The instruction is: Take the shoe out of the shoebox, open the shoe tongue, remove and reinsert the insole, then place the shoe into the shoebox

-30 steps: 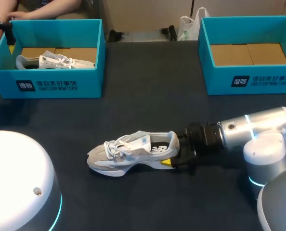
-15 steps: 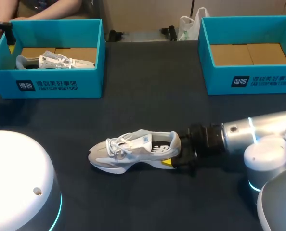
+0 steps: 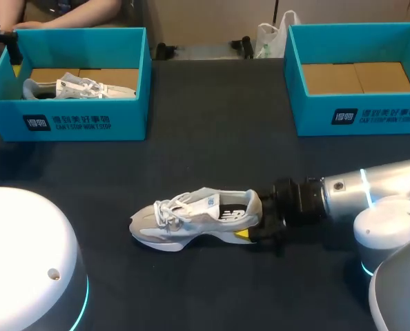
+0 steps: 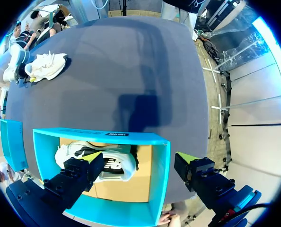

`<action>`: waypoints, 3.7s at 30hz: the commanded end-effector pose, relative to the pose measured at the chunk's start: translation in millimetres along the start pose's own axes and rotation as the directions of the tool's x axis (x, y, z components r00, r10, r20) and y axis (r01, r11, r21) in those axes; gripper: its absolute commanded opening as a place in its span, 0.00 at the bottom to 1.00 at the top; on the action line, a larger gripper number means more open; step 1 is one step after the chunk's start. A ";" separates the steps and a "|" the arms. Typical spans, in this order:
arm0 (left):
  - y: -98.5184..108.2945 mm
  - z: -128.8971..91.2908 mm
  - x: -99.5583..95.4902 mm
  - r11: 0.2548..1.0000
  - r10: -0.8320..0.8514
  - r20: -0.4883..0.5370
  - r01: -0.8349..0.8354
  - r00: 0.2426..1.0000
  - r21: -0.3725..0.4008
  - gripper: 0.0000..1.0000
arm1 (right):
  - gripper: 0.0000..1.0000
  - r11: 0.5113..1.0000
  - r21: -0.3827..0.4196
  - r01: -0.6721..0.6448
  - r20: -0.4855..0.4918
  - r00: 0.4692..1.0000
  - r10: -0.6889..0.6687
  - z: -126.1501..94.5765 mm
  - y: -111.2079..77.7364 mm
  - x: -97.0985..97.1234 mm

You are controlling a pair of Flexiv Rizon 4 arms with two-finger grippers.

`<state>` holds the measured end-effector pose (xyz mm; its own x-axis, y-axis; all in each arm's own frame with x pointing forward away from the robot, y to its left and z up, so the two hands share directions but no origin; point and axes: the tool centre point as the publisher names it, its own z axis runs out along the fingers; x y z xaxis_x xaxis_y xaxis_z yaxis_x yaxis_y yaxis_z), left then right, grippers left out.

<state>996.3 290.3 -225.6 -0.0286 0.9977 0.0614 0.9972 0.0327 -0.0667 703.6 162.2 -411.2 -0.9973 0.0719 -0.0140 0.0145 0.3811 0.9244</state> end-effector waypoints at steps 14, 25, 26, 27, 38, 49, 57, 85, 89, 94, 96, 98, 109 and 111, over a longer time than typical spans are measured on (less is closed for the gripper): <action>-69.0 -14.6 -41.1 0.988 -0.156 0.071 0.155 0.985 0.014 1.00 | 0.00 1.000 0.007 -0.002 -0.006 1.000 0.002 -1.0 2.0 -1.6; -99.7 -22.8 -82.9 0.824 -0.567 0.063 0.564 0.821 0.057 1.00 | 0.00 1.000 0.007 -0.002 -0.006 1.000 0.002 -1.0 2.0 -1.6; -99.7 -22.8 -82.9 0.824 -0.567 0.063 0.564 0.821 0.057 1.00 | 0.00 1.000 0.007 -0.002 -0.006 1.000 0.002 -1.0 2.0 -1.6; -99.7 -22.8 -82.9 0.824 -0.567 0.063 0.564 0.821 0.057 1.00 | 0.00 1.000 0.007 -0.002 -0.006 1.000 0.002 -1.0 2.0 -1.6; -153.1 6.1 -152.9 0.406 -0.913 -0.046 0.914 0.405 -0.021 1.00 | 0.00 1.000 0.007 -0.002 -0.006 1.000 0.002 -1.0 2.0 -1.6; -174.8 12.1 -187.1 0.028 -0.942 -0.332 0.999 0.039 0.036 1.00 | 0.00 1.000 0.007 -0.002 -0.006 1.000 0.002 -1.0 2.0 -1.6; -174.7 11.7 -189.9 -0.069 -0.929 -0.367 0.996 -0.047 0.047 1.00 | 0.00 1.000 0.007 -0.002 -0.006 1.000 0.002 -1.0 2.0 -1.6; -236.5 25.6 -277.6 -0.890 -0.435 -0.121 0.405 -0.892 0.210 1.00 | 0.00 1.000 0.007 -0.002 -0.006 1.000 0.002 -1.0 2.0 -1.6; -258.7 29.1 -302.7 -0.918 -0.340 -0.060 0.317 -0.939 0.240 1.00 | 0.00 1.000 0.007 -0.002 -0.006 1.000 0.002 -1.0 2.0 -1.6; -274.8 31.7 -332.6 -0.935 -0.310 -0.026 0.299 -0.950 0.191 1.00 | 0.00 1.000 0.007 -0.002 -0.006 1.000 0.002 -1.0 2.0 -1.6; -277.6 33.1 -347.0 -0.949 -0.273 -0.009 0.268 -0.962 0.164 1.00 | 0.00 1.000 0.007 -0.002 -0.006 1.000 0.002 -1.0 2.0 -1.6; -281.5 34.2 -362.0 -0.963 -0.246 -0.016 0.243 -0.969 0.116 1.00 | 0.00 1.000 0.007 -0.002 -0.006 1.000 0.002 -1.0 2.0 -1.6; -283.9 35.8 -379.9 -0.976 -0.206 -0.032 0.203 -0.978 0.083 1.00 | 0.05 1.000 0.007 -0.002 -0.006 1.000 0.002 -1.0 2.0 -1.6; -283.9 35.8 -379.9 -0.976 -0.206 -0.032 0.203 -0.978 0.083 1.00 | 0.00 1.000 0.007 -0.002 -0.006 1.000 0.002 -1.0 2.0 -1.6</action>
<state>718.6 -90.7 -266.4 -0.1765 -0.9835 0.0390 -0.9843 0.1760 -0.0157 704.9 160.7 -410.6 -0.9977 0.0672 -0.0113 0.0153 0.3819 0.9241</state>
